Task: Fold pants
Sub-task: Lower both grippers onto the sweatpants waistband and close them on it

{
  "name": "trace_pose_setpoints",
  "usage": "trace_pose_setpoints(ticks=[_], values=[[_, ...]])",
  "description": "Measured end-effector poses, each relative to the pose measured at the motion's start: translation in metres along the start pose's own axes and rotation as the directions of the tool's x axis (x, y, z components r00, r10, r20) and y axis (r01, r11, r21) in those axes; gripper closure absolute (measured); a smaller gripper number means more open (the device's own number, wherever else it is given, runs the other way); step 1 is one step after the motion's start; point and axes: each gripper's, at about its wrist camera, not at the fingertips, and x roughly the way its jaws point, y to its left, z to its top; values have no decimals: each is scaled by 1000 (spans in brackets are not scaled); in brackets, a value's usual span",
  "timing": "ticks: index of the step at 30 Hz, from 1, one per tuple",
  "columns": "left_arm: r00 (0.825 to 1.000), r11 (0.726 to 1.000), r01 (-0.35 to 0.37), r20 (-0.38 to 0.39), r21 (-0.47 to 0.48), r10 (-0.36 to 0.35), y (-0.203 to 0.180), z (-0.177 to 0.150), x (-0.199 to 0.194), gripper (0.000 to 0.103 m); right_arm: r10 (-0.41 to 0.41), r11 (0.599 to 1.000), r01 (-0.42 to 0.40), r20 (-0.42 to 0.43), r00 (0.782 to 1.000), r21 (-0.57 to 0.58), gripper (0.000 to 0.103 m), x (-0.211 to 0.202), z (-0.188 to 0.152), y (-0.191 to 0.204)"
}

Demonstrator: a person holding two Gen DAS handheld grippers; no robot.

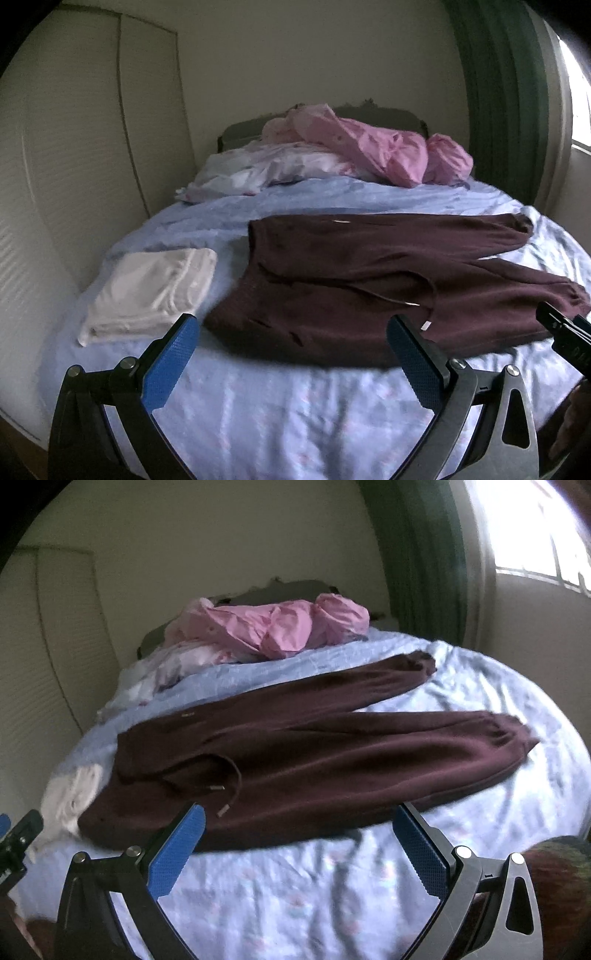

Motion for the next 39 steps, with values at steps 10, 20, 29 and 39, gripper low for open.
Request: trace_pose_setpoints(ticks=[10,20,29,39], values=[[933,988,154,-331,13,-141,23,15,107,0,-20,997,33,-169,986,76,0,65,1,38],[819,970,191,-521,-148,-241,45,-19,192,1,-43,990,83,-328,944,112,0,119,-25,53],[766,953,152,-578,-262,-281,53,-45,222,1,-24,978,100,-374,927,186,0,148,-47,50],[818,981,123,-544,-151,-186,40,-40,224,21,34,970,49,-333,942,237,5,174,-42,29]])
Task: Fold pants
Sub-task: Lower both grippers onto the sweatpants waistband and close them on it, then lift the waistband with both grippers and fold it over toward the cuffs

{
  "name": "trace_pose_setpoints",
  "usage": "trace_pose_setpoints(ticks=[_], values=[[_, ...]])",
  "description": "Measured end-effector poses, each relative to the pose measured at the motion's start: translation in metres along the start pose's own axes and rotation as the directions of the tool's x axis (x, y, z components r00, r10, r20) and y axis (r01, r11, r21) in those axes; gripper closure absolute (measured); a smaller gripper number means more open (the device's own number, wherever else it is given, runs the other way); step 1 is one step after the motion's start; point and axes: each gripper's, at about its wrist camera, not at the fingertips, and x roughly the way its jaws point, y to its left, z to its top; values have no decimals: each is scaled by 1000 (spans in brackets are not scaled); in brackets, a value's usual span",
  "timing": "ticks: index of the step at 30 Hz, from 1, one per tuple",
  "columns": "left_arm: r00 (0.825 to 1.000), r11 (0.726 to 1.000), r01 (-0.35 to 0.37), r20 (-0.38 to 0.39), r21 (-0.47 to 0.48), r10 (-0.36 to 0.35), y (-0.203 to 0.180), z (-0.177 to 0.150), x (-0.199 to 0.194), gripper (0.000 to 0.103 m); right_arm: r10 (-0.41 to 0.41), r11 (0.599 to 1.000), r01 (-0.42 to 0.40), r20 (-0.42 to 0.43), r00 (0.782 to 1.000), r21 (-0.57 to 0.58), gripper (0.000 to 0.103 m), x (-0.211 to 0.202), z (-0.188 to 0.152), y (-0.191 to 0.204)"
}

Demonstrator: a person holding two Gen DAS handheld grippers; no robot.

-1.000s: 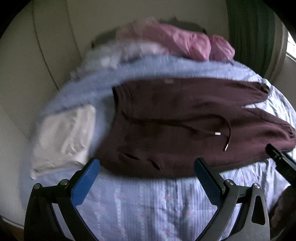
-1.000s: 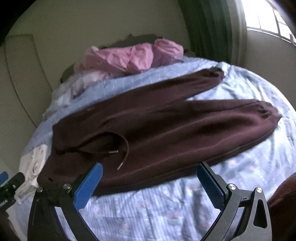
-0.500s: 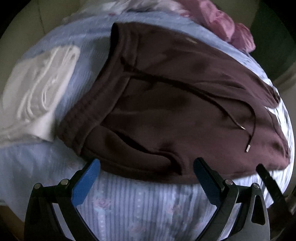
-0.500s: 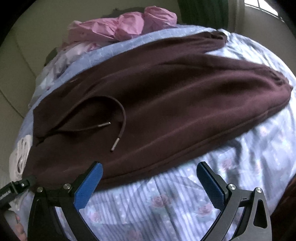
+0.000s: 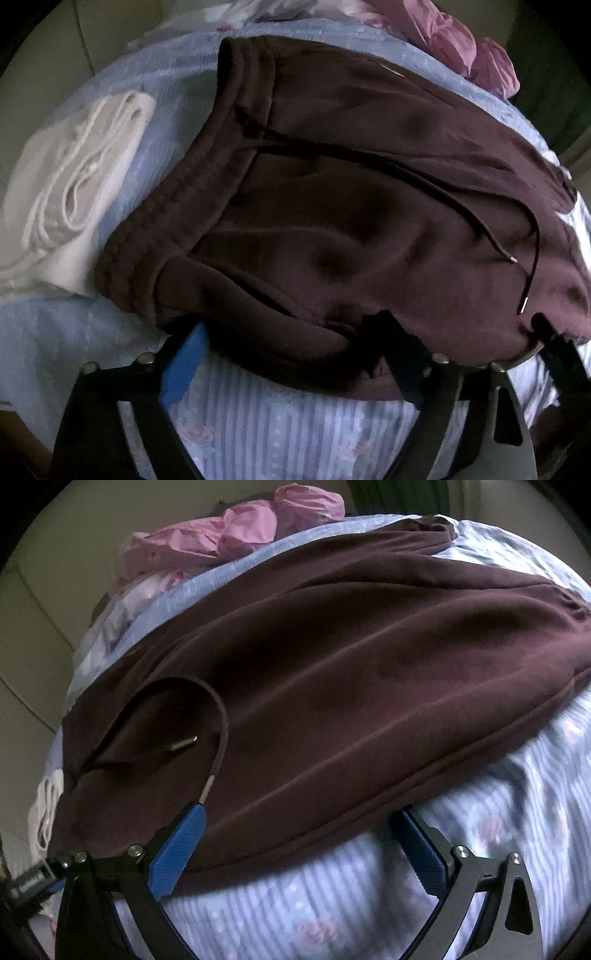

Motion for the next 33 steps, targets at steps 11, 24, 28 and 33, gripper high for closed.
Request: trace_pose_setpoints(ticks=[11,24,28,33], values=[[1000,1000,2,18,24,-2,-17,11,-11,73,-12,1000,11,13,1000,29,69,-1,14,-21],[970,999,43,241,-30,-35,-20,16,-84,88,108,993,-96,212,971,-66,91,-86,52,-4],[950,996,62,310,-69,-37,-27,25,-108,89,136,990,-119,252,958,-79,92,-106,60,0],[910,988,102,411,-116,-46,-29,29,-146,89,180,982,-153,307,935,-108,92,-138,79,11]])
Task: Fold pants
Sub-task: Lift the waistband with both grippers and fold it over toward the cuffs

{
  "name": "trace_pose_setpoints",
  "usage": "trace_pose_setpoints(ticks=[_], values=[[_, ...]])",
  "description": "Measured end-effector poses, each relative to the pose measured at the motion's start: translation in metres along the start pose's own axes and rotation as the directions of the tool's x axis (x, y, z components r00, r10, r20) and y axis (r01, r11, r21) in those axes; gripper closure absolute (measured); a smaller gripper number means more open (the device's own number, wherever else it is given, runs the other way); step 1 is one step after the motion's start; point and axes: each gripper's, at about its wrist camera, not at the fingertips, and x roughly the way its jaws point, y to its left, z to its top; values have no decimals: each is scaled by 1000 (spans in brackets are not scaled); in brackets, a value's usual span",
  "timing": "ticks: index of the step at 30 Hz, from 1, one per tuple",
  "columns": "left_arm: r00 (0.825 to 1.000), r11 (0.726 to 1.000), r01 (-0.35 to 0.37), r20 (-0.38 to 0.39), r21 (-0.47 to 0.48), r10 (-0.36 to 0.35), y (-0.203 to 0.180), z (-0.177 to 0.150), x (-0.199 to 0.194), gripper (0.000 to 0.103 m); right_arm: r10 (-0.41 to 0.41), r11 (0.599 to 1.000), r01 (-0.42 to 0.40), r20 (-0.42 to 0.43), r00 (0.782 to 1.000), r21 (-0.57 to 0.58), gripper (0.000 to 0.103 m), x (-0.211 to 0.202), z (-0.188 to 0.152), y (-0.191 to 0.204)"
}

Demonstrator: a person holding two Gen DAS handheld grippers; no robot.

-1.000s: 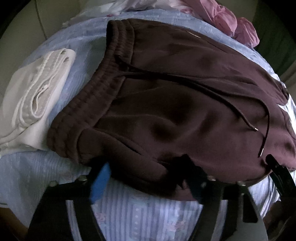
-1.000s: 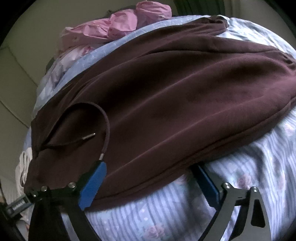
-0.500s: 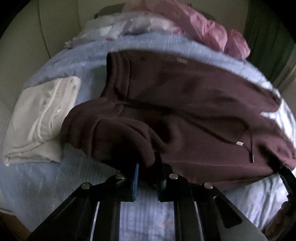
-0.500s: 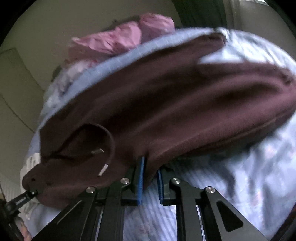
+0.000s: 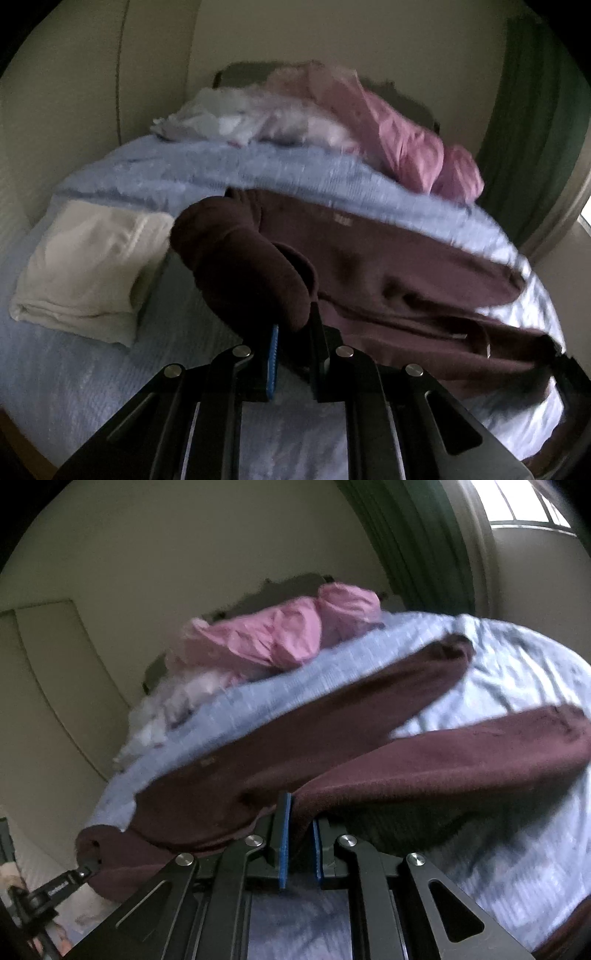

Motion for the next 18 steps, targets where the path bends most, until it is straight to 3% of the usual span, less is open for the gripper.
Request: trace_pose_setpoints(ticks=[6,18], values=[[999,999,-27,30,-22,28,-2,24,-3,89,4,999,-3,30,1000,-54,92,-17,20,18],[995,995,-103,7,17,103,-37,125,65,89,-34,988,17,-111,993,-154,92,82,114,55]])
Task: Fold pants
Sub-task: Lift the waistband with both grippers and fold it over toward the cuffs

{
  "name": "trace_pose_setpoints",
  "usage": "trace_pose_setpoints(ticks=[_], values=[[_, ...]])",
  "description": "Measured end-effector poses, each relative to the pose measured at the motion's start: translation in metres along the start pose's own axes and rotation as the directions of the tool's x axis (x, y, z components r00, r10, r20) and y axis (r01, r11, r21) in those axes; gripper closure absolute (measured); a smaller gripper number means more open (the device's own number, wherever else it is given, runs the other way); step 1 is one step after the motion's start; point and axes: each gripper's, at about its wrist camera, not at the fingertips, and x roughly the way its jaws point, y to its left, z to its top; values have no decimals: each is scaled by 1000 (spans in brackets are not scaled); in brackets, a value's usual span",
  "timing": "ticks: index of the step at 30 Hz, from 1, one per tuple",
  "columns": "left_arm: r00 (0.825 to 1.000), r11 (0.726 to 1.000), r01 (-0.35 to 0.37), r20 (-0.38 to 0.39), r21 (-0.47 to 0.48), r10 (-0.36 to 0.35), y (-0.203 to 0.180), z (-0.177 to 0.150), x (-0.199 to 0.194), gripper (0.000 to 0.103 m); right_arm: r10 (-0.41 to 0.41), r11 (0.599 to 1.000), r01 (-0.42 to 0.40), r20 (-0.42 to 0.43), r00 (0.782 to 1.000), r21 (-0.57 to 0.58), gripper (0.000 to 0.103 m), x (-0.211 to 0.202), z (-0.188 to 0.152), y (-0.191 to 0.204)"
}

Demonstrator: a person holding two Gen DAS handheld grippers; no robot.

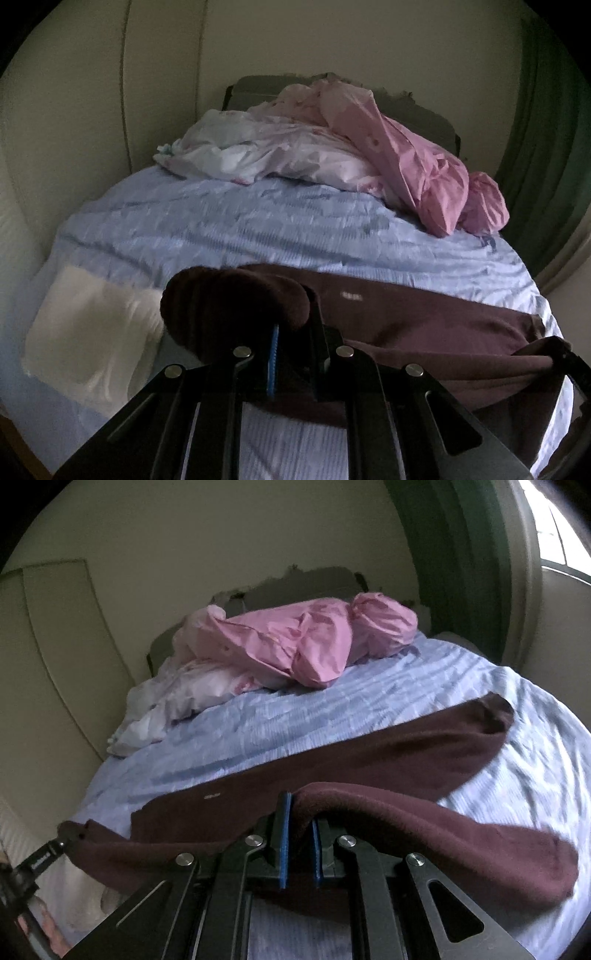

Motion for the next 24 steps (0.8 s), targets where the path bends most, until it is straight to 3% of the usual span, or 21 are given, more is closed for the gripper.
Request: trace_pose_setpoints(ticks=[6,10,18,24], values=[[995,998,-60,-78,14,61,-21,47,70,88,-33,997,26,-104,994,-69,92,76,53,9],[988,995,-96,-116,27,99,-25,58,120,88,-68,989,45,-162,985,-140,93,134,71,17],[978,990,-131,-158,57,139,-31,60,195,88,-93,980,48,-231,968,-191,92,229,72,19],[969,986,-162,-183,36,166,-24,50,228,85,-135,968,77,-237,962,-237,92,264,57,25]])
